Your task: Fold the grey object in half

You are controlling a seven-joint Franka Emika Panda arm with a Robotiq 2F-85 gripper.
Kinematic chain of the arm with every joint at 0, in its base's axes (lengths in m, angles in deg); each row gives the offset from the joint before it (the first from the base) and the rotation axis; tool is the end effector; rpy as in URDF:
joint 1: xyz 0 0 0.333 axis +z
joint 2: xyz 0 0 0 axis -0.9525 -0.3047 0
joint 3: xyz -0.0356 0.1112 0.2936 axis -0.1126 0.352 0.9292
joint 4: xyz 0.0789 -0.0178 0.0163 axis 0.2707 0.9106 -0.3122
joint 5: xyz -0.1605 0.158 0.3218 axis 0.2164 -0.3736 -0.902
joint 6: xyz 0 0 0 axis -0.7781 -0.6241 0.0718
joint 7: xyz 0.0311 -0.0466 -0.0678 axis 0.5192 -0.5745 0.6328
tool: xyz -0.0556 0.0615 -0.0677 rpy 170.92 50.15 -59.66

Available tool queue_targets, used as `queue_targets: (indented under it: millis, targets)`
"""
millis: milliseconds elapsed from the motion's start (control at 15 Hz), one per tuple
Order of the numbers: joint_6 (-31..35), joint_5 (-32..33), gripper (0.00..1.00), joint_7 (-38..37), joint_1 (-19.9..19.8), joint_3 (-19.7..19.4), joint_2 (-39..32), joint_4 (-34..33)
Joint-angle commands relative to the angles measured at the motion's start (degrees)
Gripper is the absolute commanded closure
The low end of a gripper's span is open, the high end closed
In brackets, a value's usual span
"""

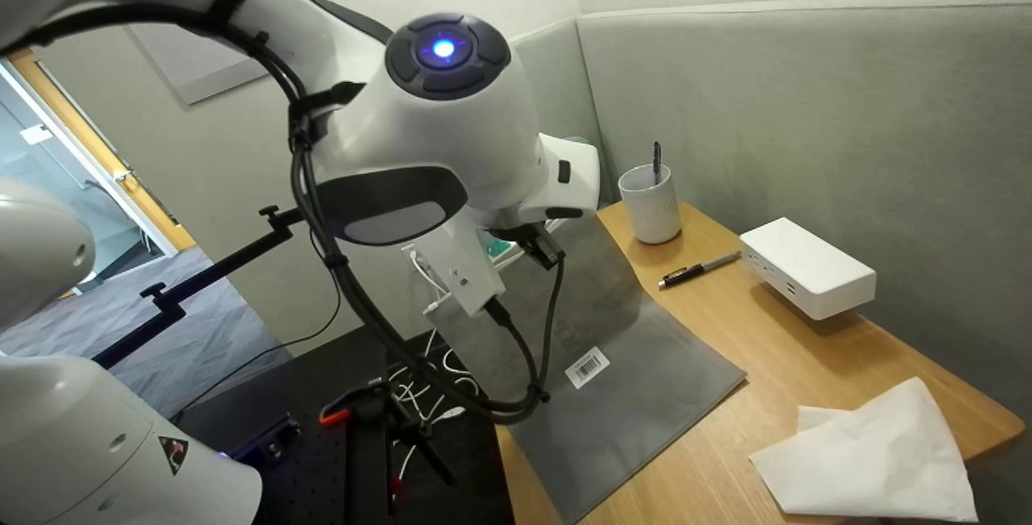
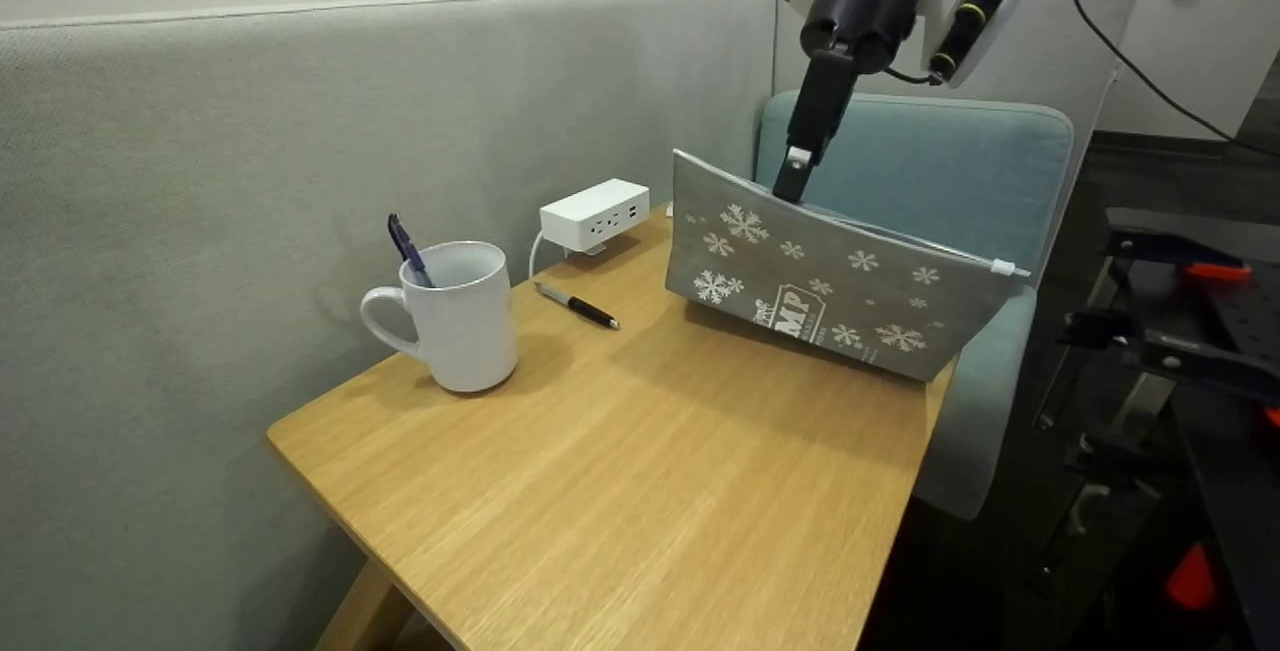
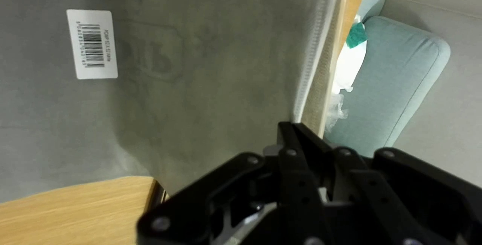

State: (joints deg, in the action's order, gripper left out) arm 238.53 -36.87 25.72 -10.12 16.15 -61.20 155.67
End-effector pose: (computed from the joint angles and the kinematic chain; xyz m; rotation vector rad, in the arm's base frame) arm 0.4453 -0.0040 0.2077 -2.4944 -0.2245 -0.2730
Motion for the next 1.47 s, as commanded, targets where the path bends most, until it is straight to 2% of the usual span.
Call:
queue_targets:
  millis: [0,267,400,1067,1400]
  targets:
    - [-7.18,0.2,0.99,0.35,-3.18,2.79,-2.93,-2.33]
    - [-18.19,-2.62,0.99,0.46,-6.01,4.48,-4.72,-6.16]
    - [-21.1,-4.43,0.99,-0.29,-6.53,3.82,-4.04,-7.81]
    - [-19.14,-8.58,0.99,2.34,-4.17,-4.48,-4.92,-10.32]
    - [-18.87,-9.8,0.99,9.98,-6.43,-7.2,-9.5,-10.42]
